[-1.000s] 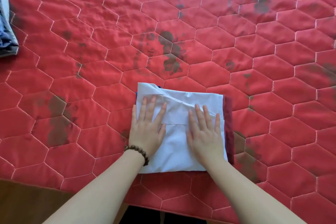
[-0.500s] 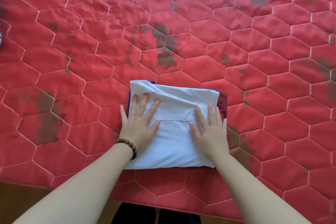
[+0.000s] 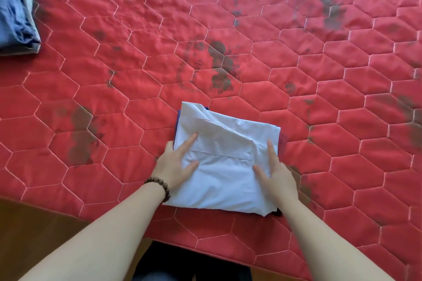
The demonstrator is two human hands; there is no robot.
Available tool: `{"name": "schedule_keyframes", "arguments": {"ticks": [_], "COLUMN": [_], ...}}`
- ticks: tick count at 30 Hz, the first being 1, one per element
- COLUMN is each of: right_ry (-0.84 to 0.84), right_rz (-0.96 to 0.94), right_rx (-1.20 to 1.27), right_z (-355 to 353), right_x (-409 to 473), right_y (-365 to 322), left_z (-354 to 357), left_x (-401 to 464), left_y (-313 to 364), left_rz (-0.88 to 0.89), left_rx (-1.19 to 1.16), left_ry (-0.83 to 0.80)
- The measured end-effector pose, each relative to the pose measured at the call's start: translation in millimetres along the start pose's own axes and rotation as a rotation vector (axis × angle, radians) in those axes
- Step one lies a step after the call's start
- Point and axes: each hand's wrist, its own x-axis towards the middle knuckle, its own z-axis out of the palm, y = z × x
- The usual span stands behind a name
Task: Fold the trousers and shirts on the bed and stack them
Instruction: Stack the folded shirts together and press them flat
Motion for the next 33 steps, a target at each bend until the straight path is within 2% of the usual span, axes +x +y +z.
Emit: {"name": "schedule_keyframes", "arguments": {"ticks": [4,8,17,23,26,29,33], "right_ry": [-0.017,-0.02,0.047,0.078,0.088,0.126,-0.012], "right_rz": [-0.073,-0.085,-0.264,-0.289,-0.24,-0.132,0.04], "right_rx": [0.026,-0.075,-0.1,-0.103,-0.103,-0.141,-0.179], "right_z": [10,29,113,171,189,200,212], "right_x": [-8,-11,-3,1,2,1,-1], "right_y": [-17,-62,-256,-379,-406,-411,-409], "left_z": [-13,-44,-200,-301,-321,-317,-305], "left_x": [-1,-2,19,42,51,55,55], "left_y": [-2,-22,-150,-239,-266,-283,-299], "left_rz": [0.047,0.038,0.028,-0.003,-0.025,-0.063,-0.144], "left_rx": [0.103,0.189,0.261,0.284,0.25,0.217,0.137], "left_ry": [0.009,0.06,0.151,0.19,0.192,0.124,-0.048]}}
